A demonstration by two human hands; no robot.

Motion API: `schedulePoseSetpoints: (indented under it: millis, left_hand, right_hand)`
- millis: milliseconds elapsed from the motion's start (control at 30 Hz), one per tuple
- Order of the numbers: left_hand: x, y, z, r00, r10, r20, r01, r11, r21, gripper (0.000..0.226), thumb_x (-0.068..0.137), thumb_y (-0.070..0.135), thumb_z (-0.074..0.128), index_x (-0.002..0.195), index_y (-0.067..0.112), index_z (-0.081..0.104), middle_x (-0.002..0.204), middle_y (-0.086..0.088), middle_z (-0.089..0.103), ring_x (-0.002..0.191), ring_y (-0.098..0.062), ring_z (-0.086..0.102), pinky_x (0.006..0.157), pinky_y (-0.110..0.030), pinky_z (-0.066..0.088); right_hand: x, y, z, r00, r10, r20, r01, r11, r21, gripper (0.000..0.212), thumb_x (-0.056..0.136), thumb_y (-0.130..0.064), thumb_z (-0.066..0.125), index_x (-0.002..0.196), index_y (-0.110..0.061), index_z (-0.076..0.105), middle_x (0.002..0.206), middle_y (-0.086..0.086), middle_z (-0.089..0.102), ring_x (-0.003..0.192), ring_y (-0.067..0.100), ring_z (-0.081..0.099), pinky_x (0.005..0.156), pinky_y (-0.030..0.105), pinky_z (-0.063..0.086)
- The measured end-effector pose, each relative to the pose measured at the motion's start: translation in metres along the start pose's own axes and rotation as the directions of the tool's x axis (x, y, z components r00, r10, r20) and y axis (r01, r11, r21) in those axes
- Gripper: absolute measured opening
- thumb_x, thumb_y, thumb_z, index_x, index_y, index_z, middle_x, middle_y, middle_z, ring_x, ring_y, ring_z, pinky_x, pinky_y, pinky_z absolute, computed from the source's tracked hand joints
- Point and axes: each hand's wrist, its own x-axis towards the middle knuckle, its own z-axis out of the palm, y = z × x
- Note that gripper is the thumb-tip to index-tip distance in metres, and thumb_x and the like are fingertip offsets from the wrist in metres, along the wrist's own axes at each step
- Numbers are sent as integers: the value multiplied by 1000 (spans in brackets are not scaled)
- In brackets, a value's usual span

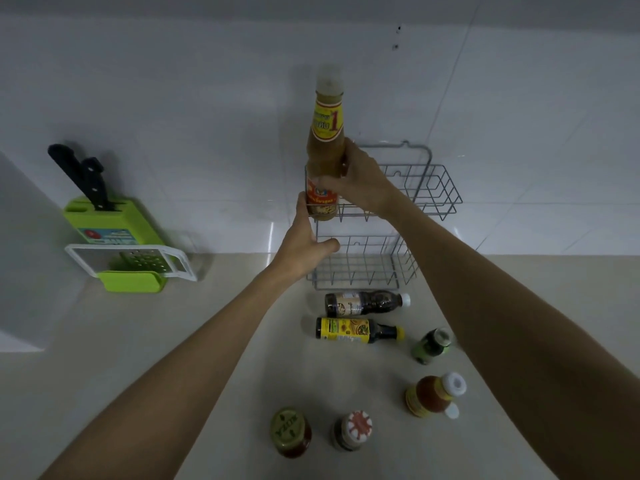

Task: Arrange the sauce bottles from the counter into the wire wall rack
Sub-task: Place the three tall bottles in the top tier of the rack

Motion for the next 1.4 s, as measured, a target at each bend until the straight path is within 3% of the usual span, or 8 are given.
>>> schedulePoseSetpoints:
  millis: [133, 300, 400, 533, 867, 1100, 1267, 1400]
  left_hand:
    - [-1, -2, -1, 999, 38, 0, -38, 999, -18, 104, 82, 4, 69, 155, 24, -2, 159, 1, 24, 146, -21, 27, 105, -24, 22]
    - [-12, -25, -3, 996, 9, -94, -2, 997, 75, 89, 89, 7, 64, 156, 18, 5, 165, -1, 13, 151, -21, 17, 120, -33, 19]
    - [-24, -56, 4, 994, -46, -100, 65, 978, 199, 76, 91, 7, 61, 154, 11, 17, 163, -6, 21, 150, -21, 19, 116, -24, 15]
    - [-34, -87, 22, 994, -87, 58, 67, 956, 284, 58, 92, -1, 55, 146, 4, 34, 152, -13, 38, 141, -24, 33, 92, -3, 17]
    - [-33, -117, 44, 966, -142, 217, 48, 920, 389, 53, 87, 8, 64, 136, 12, 47, 138, -10, 51, 129, -24, 48, 94, -24, 39]
    - [-34, -99, 52, 971, -37, 235, -81, 876, 476, 68, 81, 22, 72, 138, 10, 39, 130, -11, 47, 116, -27, 50, 94, -35, 47]
    - [-49, -74, 44, 993, 37, 108, -64, 965, 253, 42, 83, 23, 70, 115, 17, 42, 100, -5, 57, 88, -23, 60, 66, -30, 48]
    - [-67, -43, 35, 990, 140, 17, -141, 988, 58, 46, 86, 26, 70, 120, 25, 39, 105, -1, 60, 90, -8, 61, 68, -16, 49]
  right_hand:
    - [-11, -3, 4, 999, 20, 42, -24, 994, 104, 69, 83, -28, 72, 137, -12, 31, 120, 1, 55, 101, 4, 56, 93, 22, 50]
    - [-76, 40, 42, 765, -114, -634, 193, 979, 58, 30, 88, -7, 54, 118, -6, 49, 112, 8, 58, 102, 16, 57, 89, 36, 52]
    - [-108, 106, 60, 972, 3, -237, -70, 958, -277, 20, 89, -1, 51, 108, -7, 57, 103, 10, 65, 86, 17, 59, 78, 37, 55]
    - [-126, 175, 70, 922, 322, 214, -137, 789, -598, 45, 86, -6, 60, 128, -9, 47, 129, 15, 55, 118, 31, 49, 97, 42, 42]
    - [-122, 202, 76, 932, 283, 226, 18, 586, -810, 54, 80, -14, 70, 129, -9, 46, 131, 10, 45, 119, 30, 47, 95, 43, 46]
    - [-121, 155, 41, 957, -205, 205, 287, 573, -768, 48, 63, -1, 78, 107, -11, 64, 104, 7, 65, 95, 29, 63, 67, 40, 56]
    - [-132, 102, 20, 811, -577, -99, 342, 605, -719, 42, 82, -5, 63, 122, -7, 51, 128, 13, 50, 123, 29, 46, 109, 44, 37]
    - [-154, 59, 20, 889, -58, -454, 101, 992, 72, 68, 79, -35, 72, 135, -10, 42, 138, 6, 47, 132, 15, 41, 111, 35, 34]
